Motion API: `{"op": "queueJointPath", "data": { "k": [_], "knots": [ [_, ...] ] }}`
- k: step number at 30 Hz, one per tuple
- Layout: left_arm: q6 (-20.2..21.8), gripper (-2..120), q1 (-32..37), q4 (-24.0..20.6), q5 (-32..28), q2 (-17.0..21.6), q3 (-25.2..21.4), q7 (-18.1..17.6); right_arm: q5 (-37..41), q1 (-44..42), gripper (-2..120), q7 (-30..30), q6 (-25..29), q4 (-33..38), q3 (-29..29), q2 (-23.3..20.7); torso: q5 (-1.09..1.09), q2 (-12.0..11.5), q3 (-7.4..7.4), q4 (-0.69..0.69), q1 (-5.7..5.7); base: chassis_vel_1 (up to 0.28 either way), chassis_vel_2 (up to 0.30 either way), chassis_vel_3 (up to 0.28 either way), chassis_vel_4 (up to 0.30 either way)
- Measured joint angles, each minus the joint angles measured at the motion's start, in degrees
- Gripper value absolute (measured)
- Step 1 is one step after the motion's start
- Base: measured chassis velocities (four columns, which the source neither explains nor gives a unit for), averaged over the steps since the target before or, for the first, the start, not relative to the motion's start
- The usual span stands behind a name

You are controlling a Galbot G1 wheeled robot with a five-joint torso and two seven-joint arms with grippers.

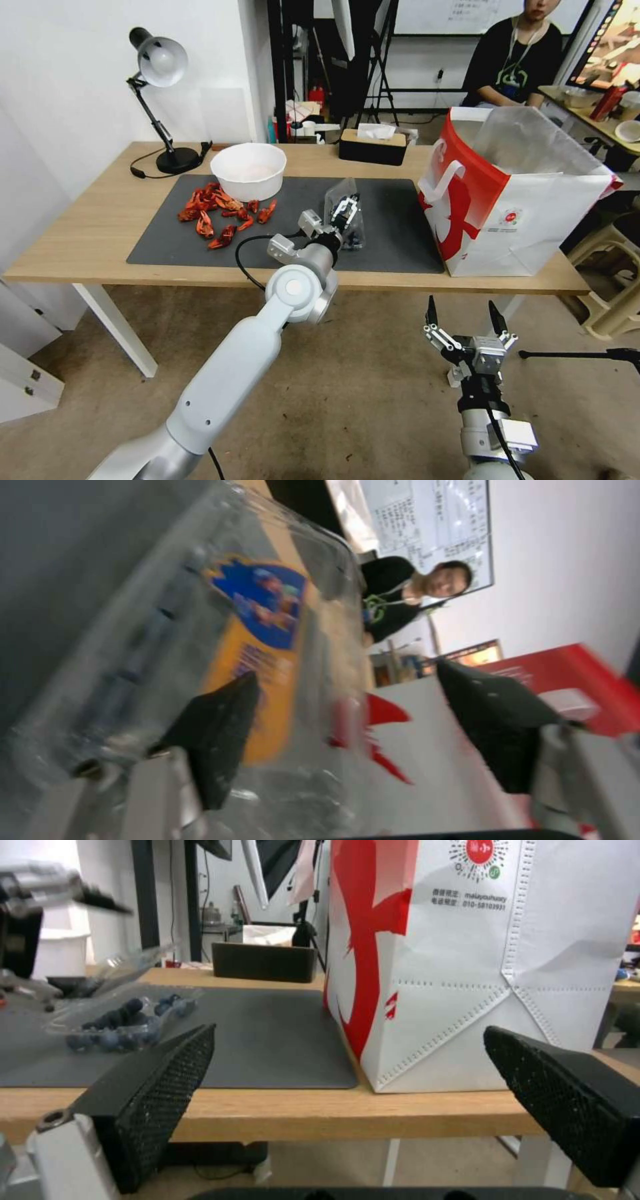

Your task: Close the takeout container lid, then place the container into the takeout bag.

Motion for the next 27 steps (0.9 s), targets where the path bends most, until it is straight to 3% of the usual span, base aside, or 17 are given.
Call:
{"op": "queueJointPath", "data": {
  "k": [9,11,18,19,22,24,26,27],
  "knots": [
    [0.25,36,-1.00,2.98,6.31,0.42,2.55,-0.09,1.53,1.18,100,0.01,-1.18,0.83,0.01,-0.45,0.00,0.00,0.00,0.00,0.00,0.000,0.000,0.000,0.000],
    [0.37,25,-1.08,3.12,7.82,0.62,3.11,-0.22,2.98,1.65,100,0.05,-1.99,1.54,0.07,-0.86,0.00,0.00,0.00,0.00,0.00,0.000,0.000,0.000,0.000],
    [1.42,7,-1.22,3.14,10.46,1.29,4.51,-0.91,8.36,3.34,100,0.45,-5.32,4.15,0.43,-2.48,0.00,0.00,0.00,0.01,0.00,0.000,0.000,0.000,0.000],
    [1.59,1,-1.39,3.29,10.87,1.39,4.89,-1.00,10.40,3.98,100,0.71,-6.71,5.09,0.45,-3.04,0.00,0.00,0.00,0.01,0.00,0.000,0.000,0.000,0.000],
    [2.03,0,-2.03,3.84,11.41,1.48,5.97,-1.47,15.57,5.93,100,1.64,-10.10,6.91,0.73,-4.48,0.00,0.00,0.00,-0.02,0.00,0.000,0.000,0.000,0.000],
    [2.39,0,-2.44,4.09,12.24,1.67,7.05,-1.98,26.81,10.27,100,3.90,-17.32,9.07,1.71,-7.82,0.01,0.00,0.00,0.01,0.00,0.000,0.000,0.000,0.000],
    [2.51,0,-2.52,4.13,12.37,1.69,7.22,-2.10,29.02,10.96,100,4.35,-18.64,9.36,2.04,-8.48,0.01,0.00,0.00,0.01,0.00,0.000,0.000,0.000,0.000],
    [2.78,0,-2.72,4.28,12.70,1.77,7.56,-2.42,35.78,12.96,100,5.70,-21.90,9.91,2.95,-10.53,0.00,-0.01,0.00,0.00,0.00,0.000,0.000,0.000,0.000]
  ]
}}
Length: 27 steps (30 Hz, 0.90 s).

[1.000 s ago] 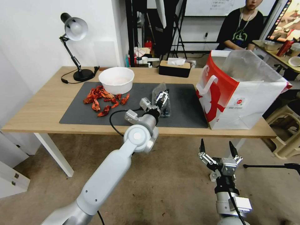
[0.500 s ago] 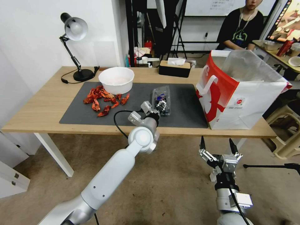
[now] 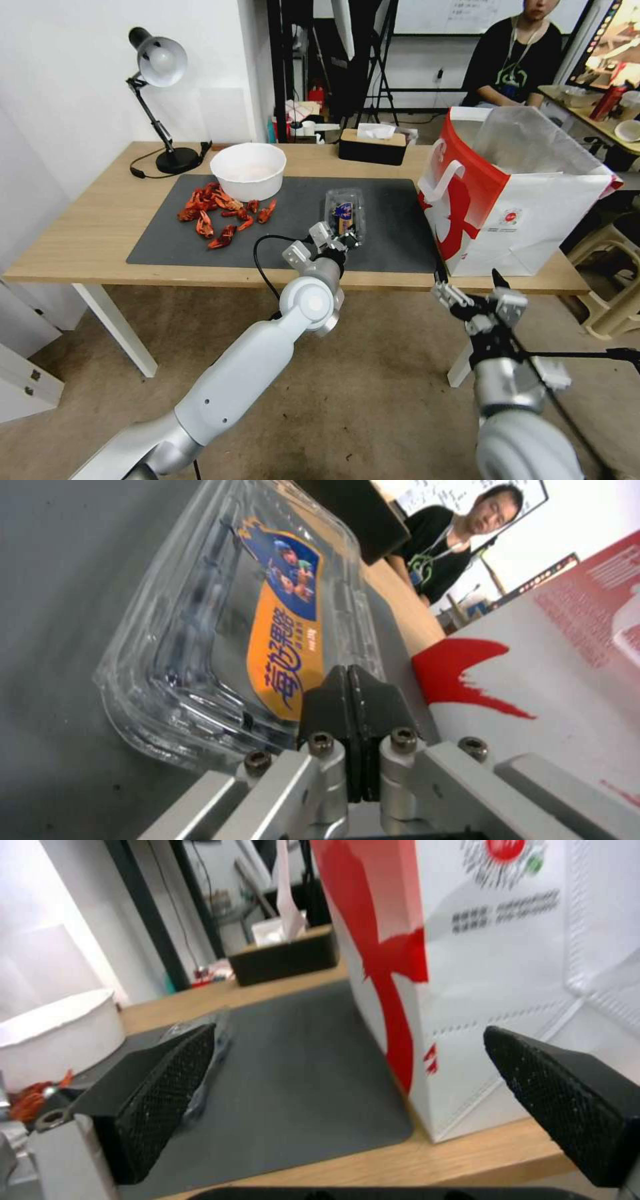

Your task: Close the takeout container lid, then place the container into the takeout bag.

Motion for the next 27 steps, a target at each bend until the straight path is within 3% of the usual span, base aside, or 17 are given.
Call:
{"op": "queueJointPath", "data": {
  "k": [2,6,10,17,27],
  "knots": [
    [0.07,0,-0.09,0.08,0.16,0.09,0.14,-0.10,3.60,1.09,100,0.60,-1.42,0.02,0.44,-1.18,0.01,-0.01,0.00,0.00,0.00,0.000,0.000,0.000,0.000],
    [0.13,0,-0.35,0.15,0.51,0.26,0.49,-0.27,18.13,6.36,100,2.67,-5.46,-0.85,1.12,-5.33,0.01,-0.01,0.00,0.00,0.00,0.000,0.000,0.000,0.000],
    [0.13,0,-0.53,0.31,0.71,0.25,0.66,-0.31,24.39,10.06,100,3.49,-6.23,-2.56,0.13,-7.53,0.00,-0.01,0.00,-0.01,0.00,0.000,0.000,0.000,0.000],
    [0.10,0,-0.91,1.05,1.26,-0.09,1.16,-0.36,40.26,25.82,100,4.48,-6.88,-12.55,-7.17,-11.80,-0.01,-0.01,0.01,0.01,0.00,0.000,0.000,0.000,0.000],
    [-0.07,0,-1.29,1.43,1.57,0.10,1.46,-0.61,44.41,38.41,100,3.90,-7.84,-22.34,-16.78,-9.30,-0.01,0.00,0.00,0.00,0.01,0.000,0.000,0.000,0.000]
  ]
}}
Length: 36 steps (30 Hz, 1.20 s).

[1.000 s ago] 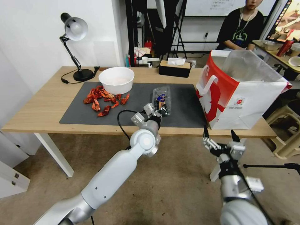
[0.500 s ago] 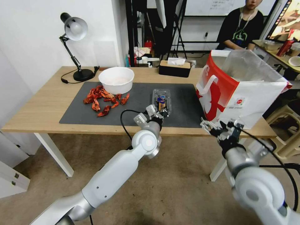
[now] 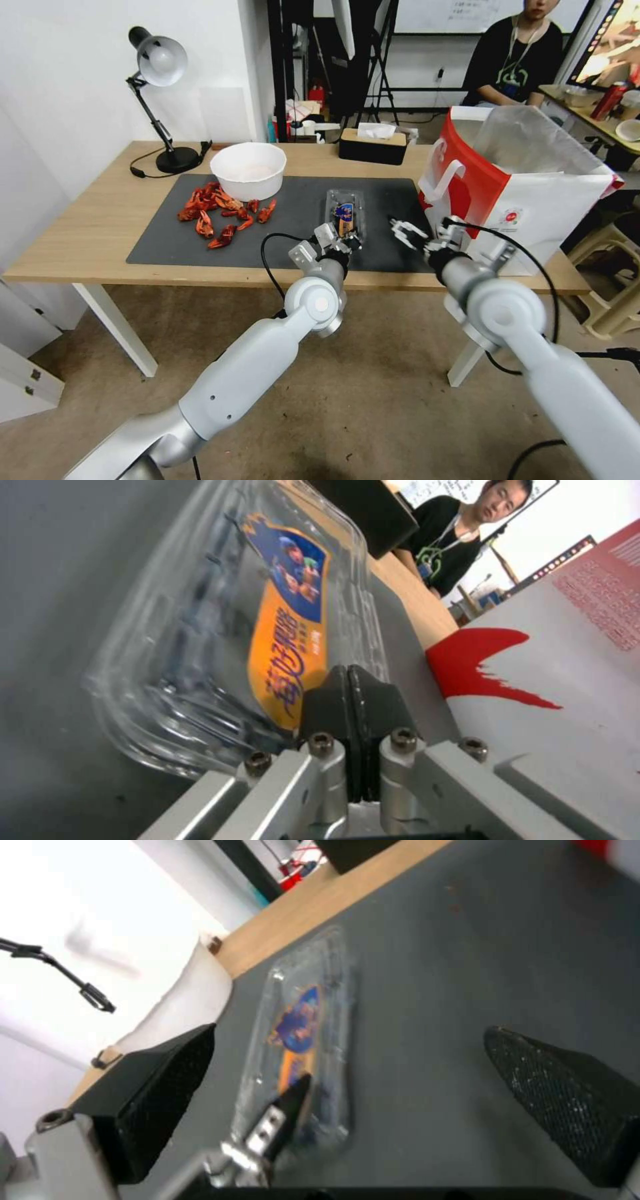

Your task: Close the takeout container lid, then place the container into the takeout bag.

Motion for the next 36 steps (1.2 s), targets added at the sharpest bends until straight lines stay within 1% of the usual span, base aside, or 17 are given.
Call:
{"op": "queueJointPath", "data": {
  "k": [4,5,8,16,20,23,24,25,26,28,29,30,33,34,35,36],
  "knots": [
    [-0.03,0,-0.07,-0.05,0.02,0.30,-0.08,-0.17,0.00,4.85,100,0.20,-0.15,-4.05,-3.06,2.19,-0.02,0.01,0.00,0.01,0.00,0.000,0.000,0.000,0.000],
    [-0.03,0,-0.07,-0.05,0.02,0.30,-0.08,-0.17,0.00,4.85,100,0.20,-0.15,-4.05,-3.06,2.19,-0.02,0.01,0.00,0.01,0.00,0.000,0.000,0.000,0.000],
    [-0.04,0,-0.04,-0.22,0.03,0.47,-0.11,-0.30,-0.43,8.49,100,0.40,-0.36,-8.54,-5.75,4.75,-0.01,0.00,0.00,0.01,0.00,0.000,0.000,0.000,0.000],
    [-0.11,0,0.05,-0.27,0.05,0.70,-0.13,-0.36,-1.05,11.89,100,0.77,-1.00,-13.54,-8.22,8.05,0.00,0.00,0.00,0.00,0.00,0.000,0.000,0.000,0.000],
    [-0.12,0,0.05,-0.35,0.05,0.78,-0.13,-0.39,-1.22,12.69,99,1.02,-1.18,-14.92,-8.69,9.07,-0.01,0.00,-0.01,0.00,-0.01,0.000,0.000,0.000,0.000],
    [-0.13,0,0.06,-0.55,0.05,0.98,-0.13,-0.50,-1.77,12.96,86,1.06,-1.36,-16.35,-8.91,10.00,0.01,0.00,0.00,0.00,-0.01,0.000,0.000,0.000,0.000],
    [-0.14,0,0.07,-0.58,0.05,1.02,-0.12,-0.51,-1.92,12.94,83,1.04,-1.38,-16.59,-8.92,10.20,0.01,0.00,-0.01,0.00,-0.01,0.000,0.000,0.000,0.000],
    [-0.14,0,0.07,-0.58,0.05,1.02,-0.12,-0.51,-1.92,12.94,83,1.04,-1.38,-16.59,-8.92,10.20,0.01,0.00,-0.01,0.00,-0.01,0.000,0.000,0.000,0.000],
    [-0.14,0,0.06,-0.60,0.04,1.05,-0.11,-0.51,-2.14,12.86,76,1.00,-1.39,-16.90,-8.92,10.41,0.00,0.00,-0.01,0.00,-0.01,0.000,0.000,0.000,0.000],
    [-0.15,0,0.06,-0.65,0.01,1.09,-0.09,-0.53,-2.57,12.68,68,0.86,-1.40,-17.41,-8.92,10.72,0.00,0.00,-0.01,0.00,-0.01,0.000,0.000,0.000,0.000],
    [-0.15,0,0.06,-0.65,0.01,1.09,-0.09,-0.53,-2.57,12.68,68,0.86,-1.40,-17.41,-8.92,10.72,0.00,0.00,-0.01,0.00,-0.01,0.000,0.000,0.000,0.000],
    [-0.15,0,0.06,-0.70,0.00,1.11,-0.08,-0.54,-2.78,12.61,65,0.72,-1.40,-17.69,-8.92,10.87,0.01,0.00,0.00,0.00,-0.01,0.000,0.000,0.000,0.000],
    [-0.15,0,0.09,-0.77,-0.03,1.17,-0.01,-0.58,-3.29,12.50,51,0.35,-1.40,-18.71,-8.86,11.43,0.00,0.00,-0.01,0.00,-0.01,0.000,0.000,0.000,0.000],
    [-0.15,0,0.09,-0.77,-0.03,1.17,-0.01,-0.58,-3.29,12.50,51,0.35,-1.40,-18.71,-8.86,11.43,0.00,0.00,-0.01,0.00,-0.01,0.000,0.000,0.000,0.000],
    [-0.16,0,0.09,-0.78,-0.04,1.22,0.00,-0.58,-3.49,12.49,44,0.14,-1.40,-19.12,-8.83,11.64,0.00,0.00,0.00,0.00,-0.01,0.000,0.000,0.000,0.000],
    [-0.16,0,0.09,-0.78,-0.05,1.26,0.00,-0.59,-3.60,12.47,40,0.05,-1.40,-19.30,-8.83,11.73,0.00,0.00,-0.01,0.00,-0.01,0.000,0.000,0.000,0.000]
  ]
}}
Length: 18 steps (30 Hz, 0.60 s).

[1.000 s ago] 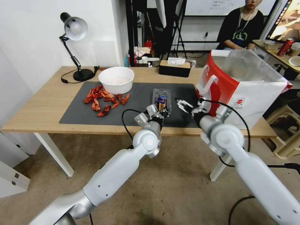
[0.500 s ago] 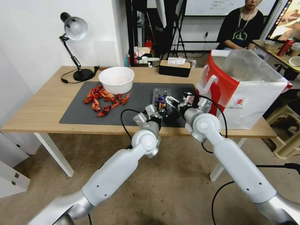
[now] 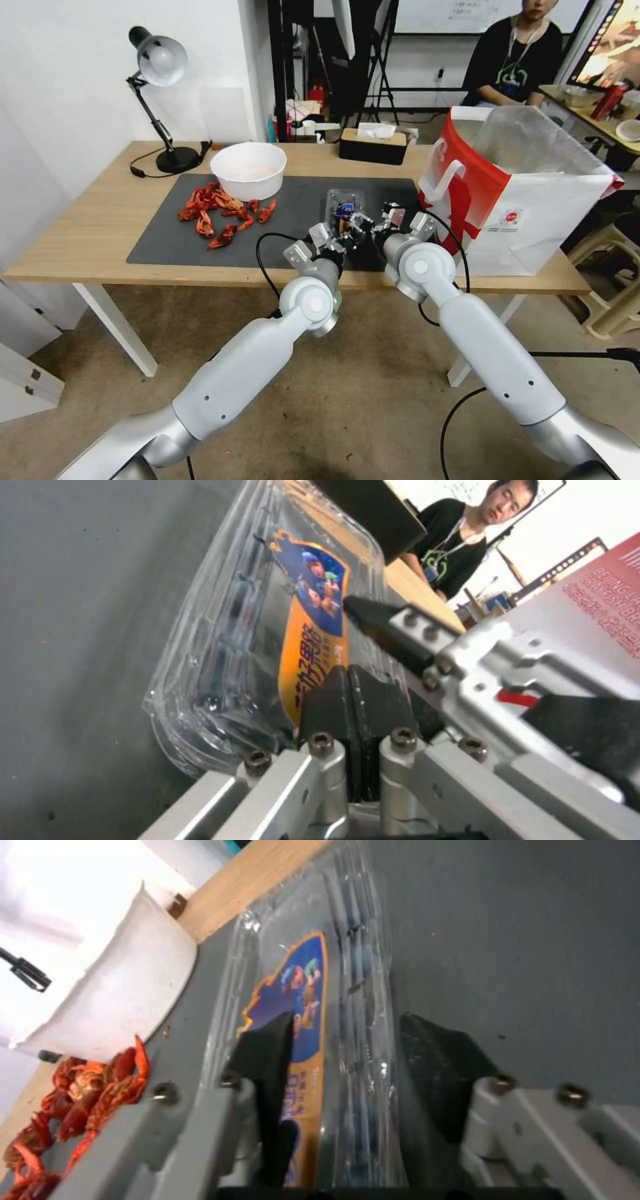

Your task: Close the takeout container lid, then place the container into the takeout bag.

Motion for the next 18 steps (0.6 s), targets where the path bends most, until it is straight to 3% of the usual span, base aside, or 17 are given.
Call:
{"op": "queueJointPath", "data": {
  "k": [9,18],
  "knots": [
    [-0.04,0,0.12,-0.27,-0.07,0.43,-0.12,-0.01,-1.13,-0.07,6,-0.69,0.08,-1.32,0.03,1.05,0.00,0.00,0.00,0.00,0.00,0.000,0.000,0.000,0.000],
    [-0.37,0,0.74,-1.11,2.07,0.91,-0.49,0.41,-2.04,-0.53,0,-0.89,0.30,-1.35,0.13,1.17,0.00,0.00,-0.01,0.00,0.00,0.000,0.000,0.000,0.000]
  ]
}}
